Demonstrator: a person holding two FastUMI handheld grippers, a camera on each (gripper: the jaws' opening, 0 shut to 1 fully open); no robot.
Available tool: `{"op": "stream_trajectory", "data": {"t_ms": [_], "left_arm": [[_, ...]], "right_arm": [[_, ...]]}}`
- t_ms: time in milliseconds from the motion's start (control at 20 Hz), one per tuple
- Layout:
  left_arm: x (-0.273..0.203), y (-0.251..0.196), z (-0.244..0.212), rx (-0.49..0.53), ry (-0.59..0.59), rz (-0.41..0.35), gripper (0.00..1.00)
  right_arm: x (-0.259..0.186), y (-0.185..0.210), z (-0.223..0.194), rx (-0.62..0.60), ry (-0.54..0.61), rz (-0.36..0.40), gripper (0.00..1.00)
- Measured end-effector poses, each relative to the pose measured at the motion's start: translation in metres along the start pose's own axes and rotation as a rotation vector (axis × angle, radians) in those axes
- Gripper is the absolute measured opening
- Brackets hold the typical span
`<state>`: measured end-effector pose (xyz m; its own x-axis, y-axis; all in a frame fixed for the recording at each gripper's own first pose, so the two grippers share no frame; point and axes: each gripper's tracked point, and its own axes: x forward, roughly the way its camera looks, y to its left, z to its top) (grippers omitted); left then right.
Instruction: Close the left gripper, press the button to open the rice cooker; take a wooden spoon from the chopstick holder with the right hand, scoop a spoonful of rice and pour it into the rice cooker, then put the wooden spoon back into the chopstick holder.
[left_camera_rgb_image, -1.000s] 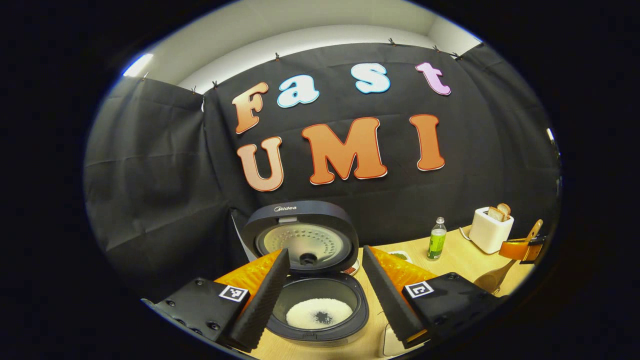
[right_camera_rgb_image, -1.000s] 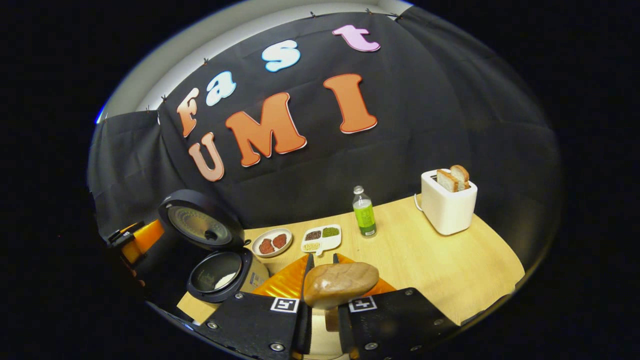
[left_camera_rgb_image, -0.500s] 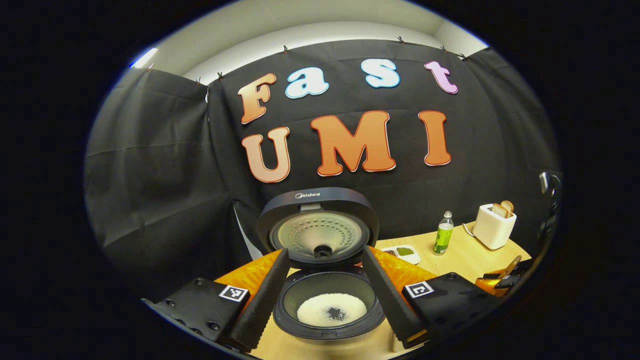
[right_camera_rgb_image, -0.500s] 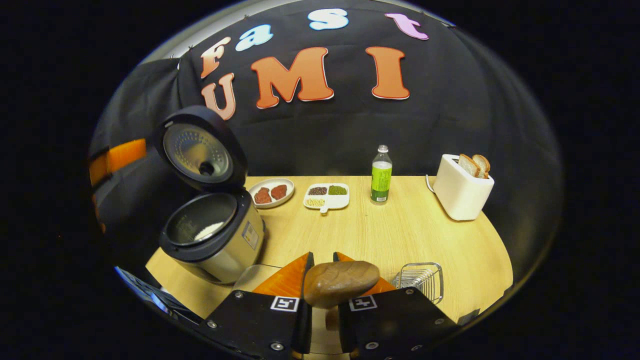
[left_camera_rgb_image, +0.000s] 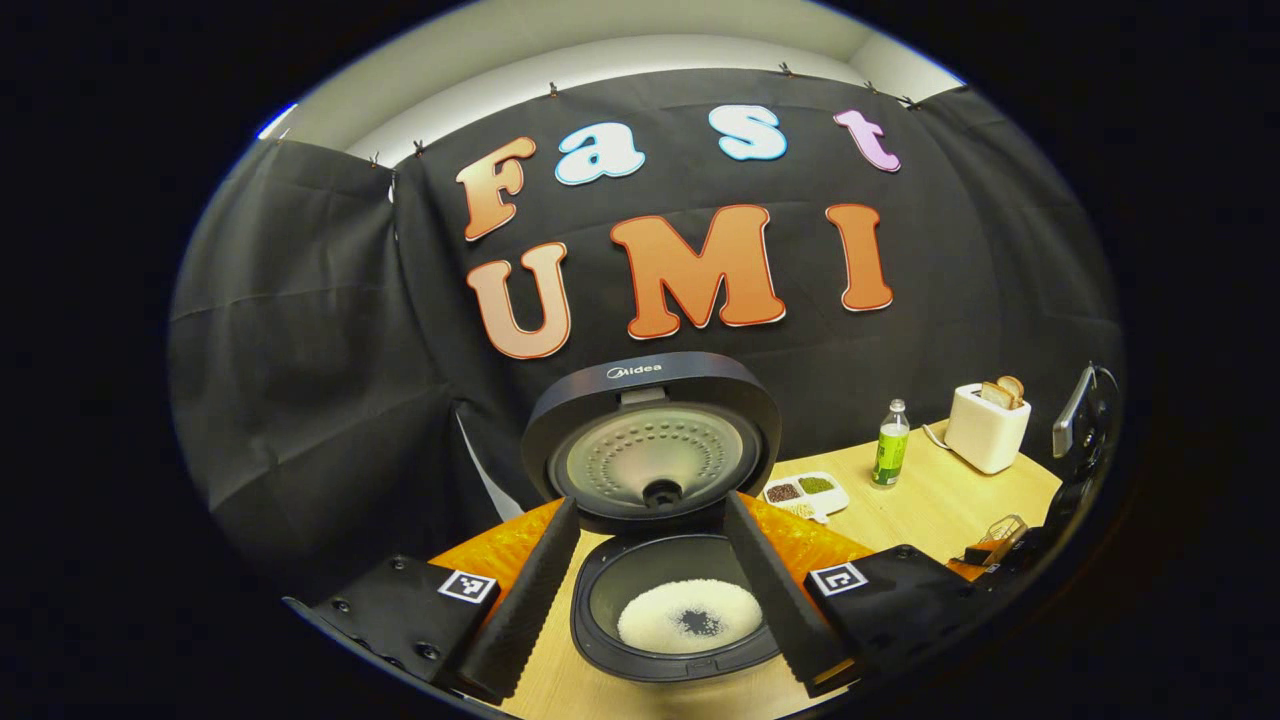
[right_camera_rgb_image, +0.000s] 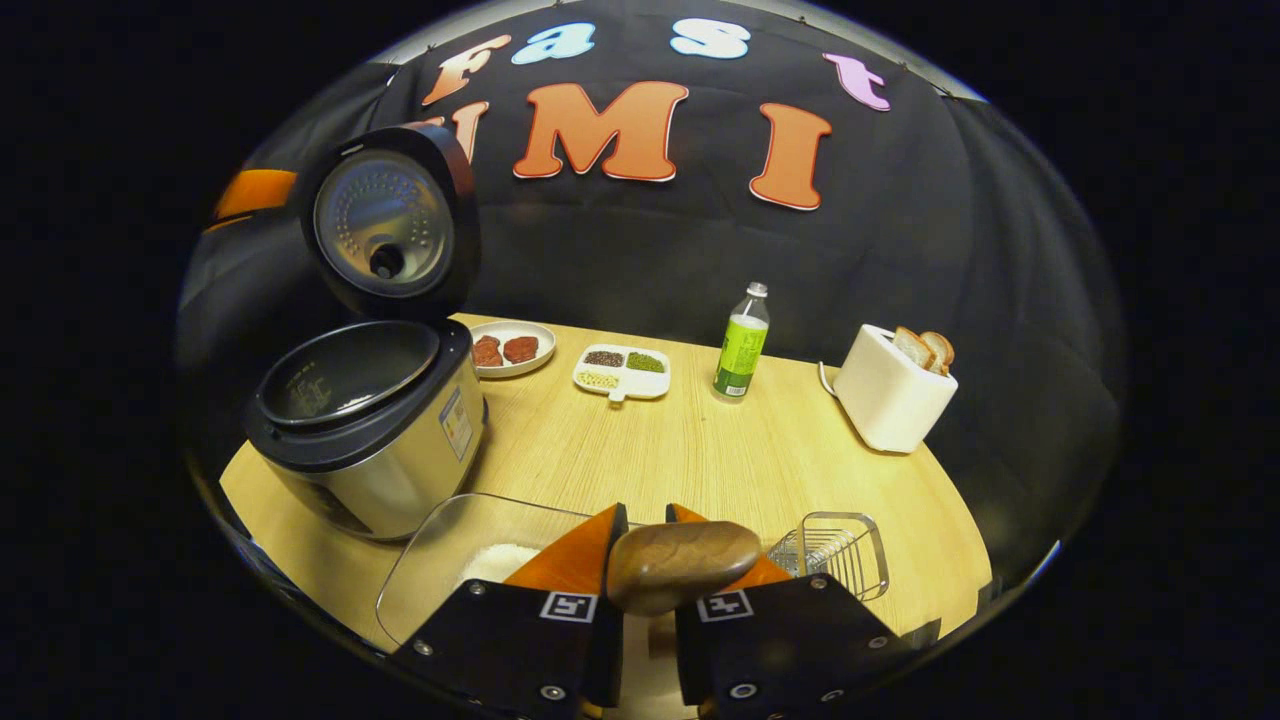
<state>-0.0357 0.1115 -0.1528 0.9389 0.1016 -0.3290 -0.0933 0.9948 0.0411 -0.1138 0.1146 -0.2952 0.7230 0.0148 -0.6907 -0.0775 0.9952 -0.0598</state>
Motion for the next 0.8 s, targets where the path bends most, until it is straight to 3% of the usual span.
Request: {"op": "stream_trajectory", "data": {"t_ms": [200,250,450,800], "left_arm": [[0.007,-0.01,-0.018,-0.023,0.051,-0.04,0.98],[0.009,-0.012,-0.019,-0.023,0.052,-0.05,0.98],[0.011,-0.015,-0.018,-0.009,0.046,-0.07,0.98],[0.006,-0.006,-0.024,0.004,0.046,-0.061,0.98]], "right_arm": [[-0.004,0.006,-0.007,-0.026,-0.057,-0.028,0.17],[-0.001,0.01,-0.011,-0.021,-0.057,-0.026,0.22],[-0.004,0.016,-0.023,0.043,-0.029,-0.017,0.2],[-0.002,0.027,-0.016,0.303,-0.052,0.032,0.2]]}}
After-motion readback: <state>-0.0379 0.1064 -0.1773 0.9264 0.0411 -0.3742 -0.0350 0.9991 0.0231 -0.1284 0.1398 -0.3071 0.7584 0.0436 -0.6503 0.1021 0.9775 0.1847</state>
